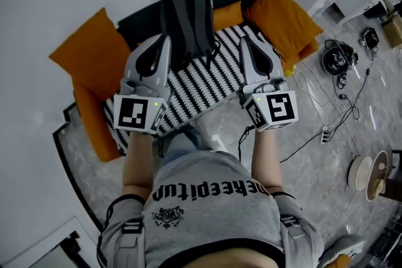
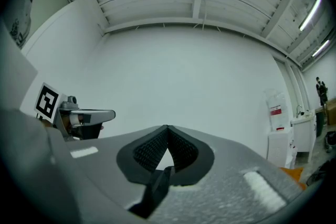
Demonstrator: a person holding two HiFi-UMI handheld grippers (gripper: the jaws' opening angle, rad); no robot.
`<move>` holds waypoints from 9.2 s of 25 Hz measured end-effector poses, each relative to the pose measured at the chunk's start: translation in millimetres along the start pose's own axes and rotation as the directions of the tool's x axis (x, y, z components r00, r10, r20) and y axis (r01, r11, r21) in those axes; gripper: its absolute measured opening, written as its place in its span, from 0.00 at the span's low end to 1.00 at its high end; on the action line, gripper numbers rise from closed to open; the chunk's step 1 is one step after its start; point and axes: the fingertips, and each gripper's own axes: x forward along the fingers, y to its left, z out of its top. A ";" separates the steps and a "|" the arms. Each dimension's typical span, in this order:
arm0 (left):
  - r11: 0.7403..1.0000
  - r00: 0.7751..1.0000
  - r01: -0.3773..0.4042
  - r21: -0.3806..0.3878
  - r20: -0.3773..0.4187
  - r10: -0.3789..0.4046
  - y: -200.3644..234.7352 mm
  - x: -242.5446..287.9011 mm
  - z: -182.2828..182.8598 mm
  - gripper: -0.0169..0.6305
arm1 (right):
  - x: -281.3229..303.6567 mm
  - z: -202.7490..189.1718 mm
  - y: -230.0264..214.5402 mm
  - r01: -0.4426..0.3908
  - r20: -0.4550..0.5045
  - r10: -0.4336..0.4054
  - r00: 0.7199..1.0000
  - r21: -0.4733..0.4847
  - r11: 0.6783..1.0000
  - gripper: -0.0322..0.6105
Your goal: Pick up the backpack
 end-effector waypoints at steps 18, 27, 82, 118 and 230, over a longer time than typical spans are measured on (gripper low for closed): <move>1.000 1.000 -0.003 -0.010 0.020 0.003 104.9 66.1 -29.8 0.06 | 110.3 -17.7 -14.3 0.071 -0.029 -0.071 0.997 -0.012 0.997 0.05; 1.000 1.000 0.011 -0.014 0.005 -0.011 119.7 66.3 -44.4 0.06 | 124.0 -28.5 -5.4 0.072 -0.046 -0.072 0.996 0.003 0.997 0.05; 0.962 0.914 -0.244 -0.126 -0.362 0.184 145.1 197.4 -227.9 0.06 | 279.7 -214.8 -114.1 -0.175 -0.344 0.260 0.902 0.258 0.950 0.05; 0.938 0.880 -0.284 -0.200 -0.444 0.172 128.2 199.4 -304.6 0.06 | 322.7 -489.6 -148.9 -0.185 -0.659 0.498 0.563 0.487 0.854 0.36; 0.990 0.989 0.104 -0.091 -0.096 -0.113 56.0 148.5 -80.3 0.06 | 110.3 -55.1 -96.7 0.072 -0.197 -0.057 0.979 0.066 0.995 0.10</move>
